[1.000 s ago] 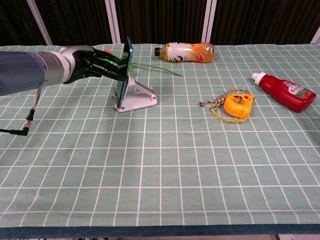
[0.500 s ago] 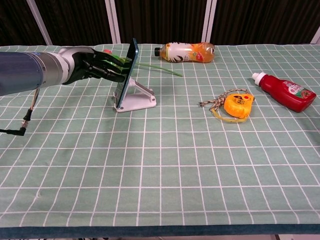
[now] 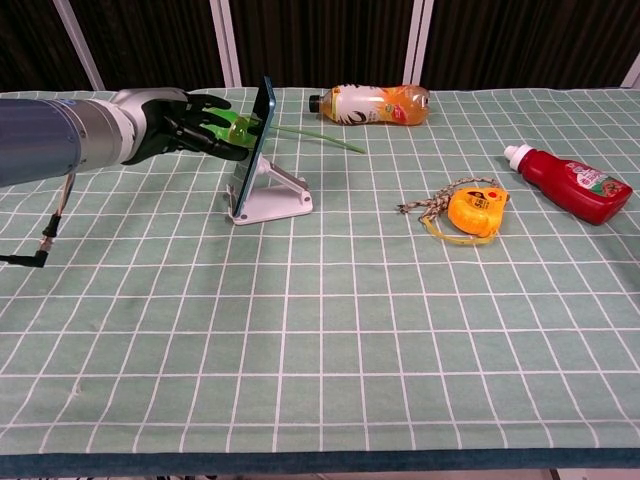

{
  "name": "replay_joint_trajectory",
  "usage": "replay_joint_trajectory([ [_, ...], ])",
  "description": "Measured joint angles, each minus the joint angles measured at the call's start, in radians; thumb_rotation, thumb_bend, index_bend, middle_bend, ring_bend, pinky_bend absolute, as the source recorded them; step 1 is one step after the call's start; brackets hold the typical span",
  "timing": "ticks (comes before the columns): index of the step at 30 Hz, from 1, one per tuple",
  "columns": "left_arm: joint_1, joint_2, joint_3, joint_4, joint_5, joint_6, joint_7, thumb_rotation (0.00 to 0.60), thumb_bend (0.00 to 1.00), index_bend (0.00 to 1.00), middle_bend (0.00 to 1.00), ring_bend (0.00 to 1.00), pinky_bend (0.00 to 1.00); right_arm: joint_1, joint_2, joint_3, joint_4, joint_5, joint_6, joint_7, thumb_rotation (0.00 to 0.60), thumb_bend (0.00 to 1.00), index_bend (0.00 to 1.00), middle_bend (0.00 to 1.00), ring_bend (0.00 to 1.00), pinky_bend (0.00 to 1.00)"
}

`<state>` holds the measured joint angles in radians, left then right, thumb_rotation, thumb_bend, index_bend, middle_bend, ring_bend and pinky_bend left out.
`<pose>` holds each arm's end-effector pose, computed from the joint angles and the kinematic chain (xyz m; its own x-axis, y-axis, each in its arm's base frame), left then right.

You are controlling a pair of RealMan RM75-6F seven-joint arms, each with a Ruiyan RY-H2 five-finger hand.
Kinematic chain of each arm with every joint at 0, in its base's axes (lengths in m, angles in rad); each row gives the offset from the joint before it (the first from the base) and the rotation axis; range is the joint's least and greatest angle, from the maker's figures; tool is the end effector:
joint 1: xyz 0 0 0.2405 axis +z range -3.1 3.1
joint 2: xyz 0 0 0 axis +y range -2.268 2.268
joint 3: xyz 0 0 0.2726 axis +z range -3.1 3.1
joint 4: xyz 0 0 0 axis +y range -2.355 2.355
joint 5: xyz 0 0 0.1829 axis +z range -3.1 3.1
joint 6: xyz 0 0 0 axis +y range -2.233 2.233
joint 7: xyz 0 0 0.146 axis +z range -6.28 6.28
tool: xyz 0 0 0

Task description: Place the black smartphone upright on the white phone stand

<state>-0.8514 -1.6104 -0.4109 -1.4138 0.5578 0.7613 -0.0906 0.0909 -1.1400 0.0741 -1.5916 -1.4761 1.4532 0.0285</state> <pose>-0.1404 0.3992 -0.0030 -0.4047 0.4123 0.8162 0.9144 0.1873 0.3588 -0.3195 -0.1886 0.1866 0.3641 -0.0073 0.9313 -0.9313 0.0094 0.3641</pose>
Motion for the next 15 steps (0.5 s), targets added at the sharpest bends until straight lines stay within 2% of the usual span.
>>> replay_joint_trajectory([
  [7,0.030,0.049,0.012,-0.087,0.043,0.029,0.003,0.600,0.22,0.01,0.04,0.00,0.00,0.000,0.001,0.000,0.000,-0.002,0.001,0.004,0.600,0.27,0.02,0.00,0.00,0.19],
  [15,0.114,0.171,0.050,-0.248,0.145,0.115,0.014,0.600,0.22,0.01,0.04,0.00,0.00,-0.001,0.001,-0.002,0.001,-0.005,0.003,0.005,0.600,0.27,0.03,0.00,0.00,0.19],
])
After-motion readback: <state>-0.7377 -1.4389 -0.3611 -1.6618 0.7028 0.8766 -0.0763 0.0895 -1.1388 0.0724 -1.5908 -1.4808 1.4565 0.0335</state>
